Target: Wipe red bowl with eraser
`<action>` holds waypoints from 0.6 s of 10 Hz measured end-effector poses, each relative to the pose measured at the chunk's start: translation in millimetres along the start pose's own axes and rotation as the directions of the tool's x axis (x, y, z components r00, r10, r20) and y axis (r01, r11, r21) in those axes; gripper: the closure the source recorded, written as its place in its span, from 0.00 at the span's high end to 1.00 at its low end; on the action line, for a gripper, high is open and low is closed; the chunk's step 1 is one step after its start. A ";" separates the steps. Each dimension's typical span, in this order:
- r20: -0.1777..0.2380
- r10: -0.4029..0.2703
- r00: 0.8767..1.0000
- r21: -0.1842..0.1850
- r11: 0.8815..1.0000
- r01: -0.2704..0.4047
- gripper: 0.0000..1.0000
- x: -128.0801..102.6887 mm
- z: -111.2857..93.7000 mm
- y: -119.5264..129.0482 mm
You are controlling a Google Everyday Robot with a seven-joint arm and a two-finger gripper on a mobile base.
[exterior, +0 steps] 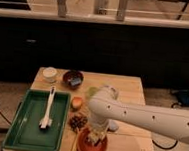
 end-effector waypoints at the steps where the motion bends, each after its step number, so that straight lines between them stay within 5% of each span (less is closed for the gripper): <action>1: -0.007 -0.034 0.999 0.005 0.999 0.034 0.03 -7.6 0.4 -10.6; 6: -0.025 -0.191 0.981 0.033 0.981 0.192 0.03 -49.3 -4.8 -40.8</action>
